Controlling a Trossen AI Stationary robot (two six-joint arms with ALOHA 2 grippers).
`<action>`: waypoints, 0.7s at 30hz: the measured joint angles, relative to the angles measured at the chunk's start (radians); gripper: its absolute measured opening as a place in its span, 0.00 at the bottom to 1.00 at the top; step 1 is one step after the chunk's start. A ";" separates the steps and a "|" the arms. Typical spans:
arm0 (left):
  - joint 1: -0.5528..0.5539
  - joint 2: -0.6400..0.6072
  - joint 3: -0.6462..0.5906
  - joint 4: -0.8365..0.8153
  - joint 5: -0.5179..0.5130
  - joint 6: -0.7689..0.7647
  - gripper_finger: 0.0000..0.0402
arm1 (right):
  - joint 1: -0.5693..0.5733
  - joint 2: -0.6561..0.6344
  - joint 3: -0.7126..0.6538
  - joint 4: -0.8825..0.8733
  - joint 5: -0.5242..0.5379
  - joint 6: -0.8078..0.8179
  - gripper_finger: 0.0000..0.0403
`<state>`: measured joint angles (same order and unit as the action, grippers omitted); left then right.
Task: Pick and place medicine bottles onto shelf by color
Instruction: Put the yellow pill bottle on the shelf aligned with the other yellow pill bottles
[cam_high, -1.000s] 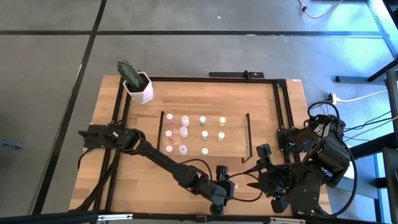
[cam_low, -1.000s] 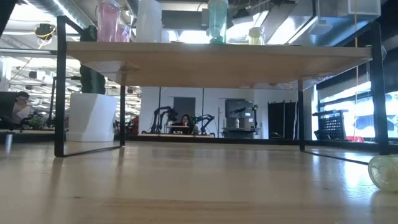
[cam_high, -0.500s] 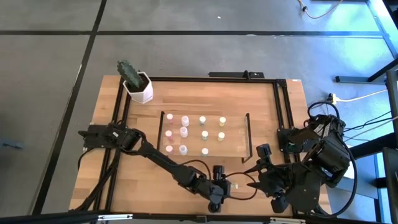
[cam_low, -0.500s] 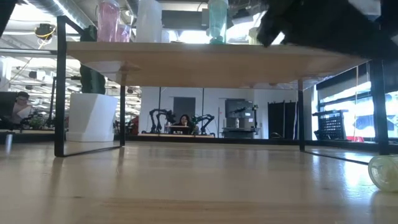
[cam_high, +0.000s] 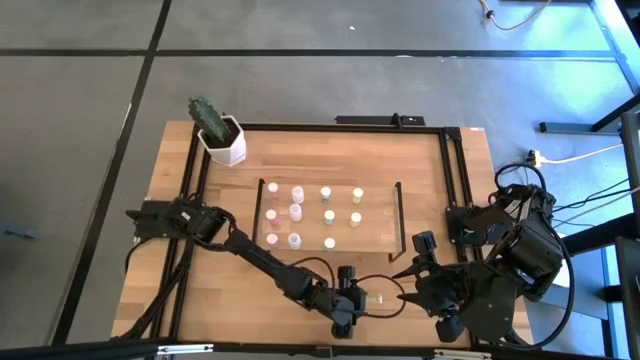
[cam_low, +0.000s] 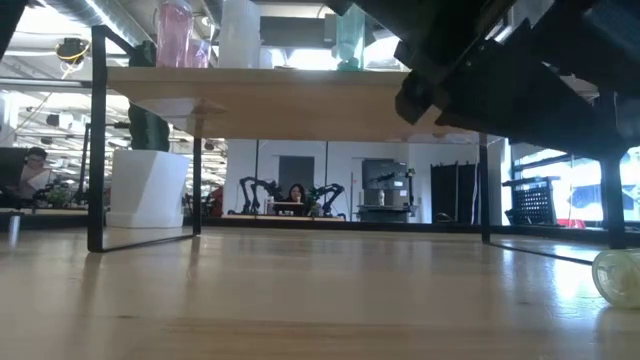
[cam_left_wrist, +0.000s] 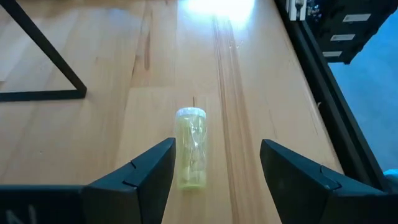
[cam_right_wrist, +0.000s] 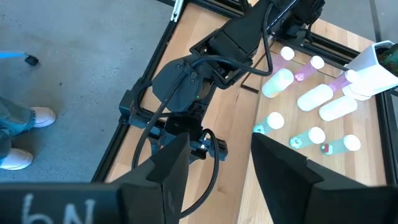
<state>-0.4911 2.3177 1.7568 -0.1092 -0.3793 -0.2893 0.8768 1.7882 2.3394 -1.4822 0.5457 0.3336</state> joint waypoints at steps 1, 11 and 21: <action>0.000 0.000 -0.003 0.004 -0.001 0.000 0.57 | 0.000 0.000 0.000 0.000 0.000 0.000 0.43; -0.003 0.034 -0.012 0.023 -0.008 -0.016 0.57 | 0.000 0.000 0.000 0.003 0.000 0.001 0.43; -0.007 0.069 -0.009 0.151 -0.055 -0.014 0.57 | 0.000 0.001 -0.001 0.027 -0.017 0.001 0.43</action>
<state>-0.4982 2.3867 1.7475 0.0422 -0.4342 -0.3031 0.8764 1.7893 2.3386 -1.4555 0.5290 0.3347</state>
